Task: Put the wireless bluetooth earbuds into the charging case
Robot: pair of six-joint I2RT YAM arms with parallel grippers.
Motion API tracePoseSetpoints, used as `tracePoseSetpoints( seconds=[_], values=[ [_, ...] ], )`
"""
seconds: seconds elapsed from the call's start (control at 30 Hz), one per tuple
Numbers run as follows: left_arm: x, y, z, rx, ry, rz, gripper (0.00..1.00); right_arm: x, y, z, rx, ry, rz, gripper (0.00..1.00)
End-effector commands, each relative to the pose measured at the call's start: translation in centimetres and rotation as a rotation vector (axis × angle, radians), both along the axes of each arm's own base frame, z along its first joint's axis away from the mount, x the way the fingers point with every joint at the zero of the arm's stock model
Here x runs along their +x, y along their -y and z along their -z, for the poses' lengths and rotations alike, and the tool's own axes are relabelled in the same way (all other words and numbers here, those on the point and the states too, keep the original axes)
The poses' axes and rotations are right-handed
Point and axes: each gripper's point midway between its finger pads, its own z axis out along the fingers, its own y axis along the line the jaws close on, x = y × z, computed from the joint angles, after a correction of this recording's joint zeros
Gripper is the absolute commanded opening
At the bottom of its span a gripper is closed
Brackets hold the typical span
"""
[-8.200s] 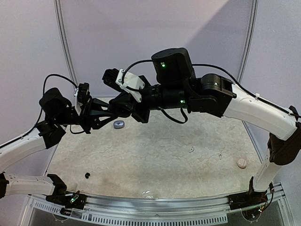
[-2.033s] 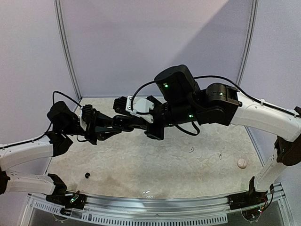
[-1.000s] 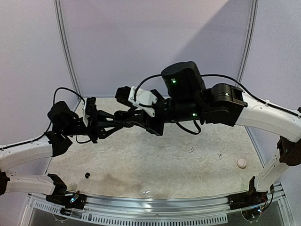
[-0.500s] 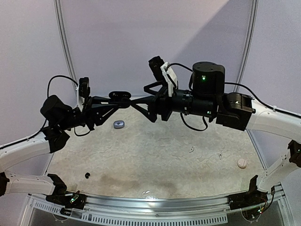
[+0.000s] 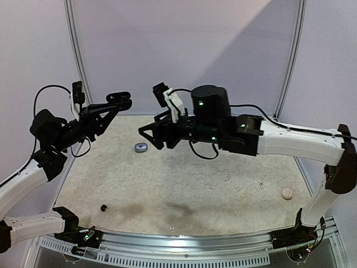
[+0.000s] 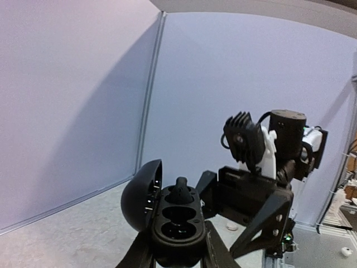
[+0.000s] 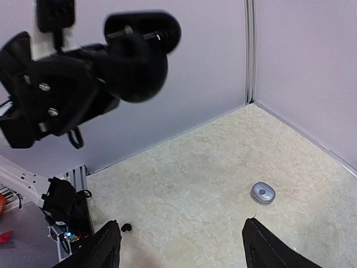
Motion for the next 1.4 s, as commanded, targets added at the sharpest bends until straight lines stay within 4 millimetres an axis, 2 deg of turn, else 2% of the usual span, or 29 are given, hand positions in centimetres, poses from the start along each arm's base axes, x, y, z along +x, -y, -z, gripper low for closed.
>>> tracePoseSetpoints(
  seconds=[0.0,0.03,0.07,0.1,0.13,0.17,0.2,0.23,0.3,0.4,0.47,0.63,0.8,0.83,1.03,1.17,1.3,1.37],
  values=[
    [1.9,-3.4,0.7,0.04,-0.05,-0.203,0.0,1.3,-4.1,6.4,-0.175,-0.081,-0.005,0.76],
    [2.1,-4.1,0.9,0.051,-0.053,-0.25,0.0,1.1,-5.5,7.8,-0.21,-0.077,-0.022,0.76],
    [2.3,-4.9,1.1,0.062,-0.055,-0.293,0.0,0.7,-6.8,8.1,-0.222,-0.059,-0.044,0.76],
    [2.5,-5.5,1.5,0.076,-0.063,-0.329,0.0,0.4,-8.4,10.4,-0.265,-0.039,-0.069,0.76],
    [2.7,-6.1,1.8,0.087,-0.066,-0.363,0.0,0.2,-9.8,11.6,-0.281,-0.024,-0.087,0.77],
    [2.9,-6.6,2.3,0.102,-0.079,-0.39,0.0,-0.7,-11.2,11.8,-0.274,-0.012,-0.138,0.78],
    [2.9,-6.9,2.6,0.11,-0.083,-0.409,0.0,-1.1,-12.7,14.0,-0.292,-0.018,-0.172,0.79],
    [2.9,-7.2,2.8,0.115,-0.082,-0.42,0.0,-1.5,-14.0,13.6,-0.264,-0.013,-0.197,0.83],
    [2.7,-7.4,2.9,0.12,-0.07,-0.424,0.0,-2.4,-16.4,17.0,-0.273,-0.03,-0.242,0.85],
    [2.5,-7.5,3.3,0.137,-0.061,-0.428,0.0,-4.3,-19.1,18.9,-0.247,0.002,-0.292,0.88],
    [2.6,-7.7,3.7,0.144,-0.067,-0.437,0.0,-6.0,-20.6,21.8,-0.267,0.012,-0.361,0.88],
    [2.4,-7.7,4.9,0.158,-0.079,-0.429,0.0,-7.8,-21.8,26.8,-0.291,0.005,-0.402,0.88],
    [2.3,-7.6,6.0,0.171,-0.105,-0.422,0.0,-8.0,-22.6,29.7,-0.293,-0.008,-0.364,0.87],
    [2.4,-7.6,6.1,0.173,-0.107,-0.421,0.0,-7.9,-22.8,29.8,-0.287,-0.005,-0.363,0.86],
    [2.7,-7.4,6.8,0.18,-0.118,-0.415,0.0,-8.3,-22.8,32.6,-0.328,0.023,-0.359,0.8],
    [2.8,-7.4,6.7,0.179,-0.11,-0.42,0.0,-9.5,-22.4,34.6,-0.39,0.059,-0.398,0.69],
    [2.8,-7.4,6.8,0.186,-0.108,-0.421,0.0,-11.6,-22.5,35.6,-0.409,0.08,-0.47,0.56],
    [2.8,-7.5,7.0,0.188,-0.112,-0.425,0.0,-11.8,-22.4,35.9,-0.411,0.066,-0.471,0.47]
  ],
)
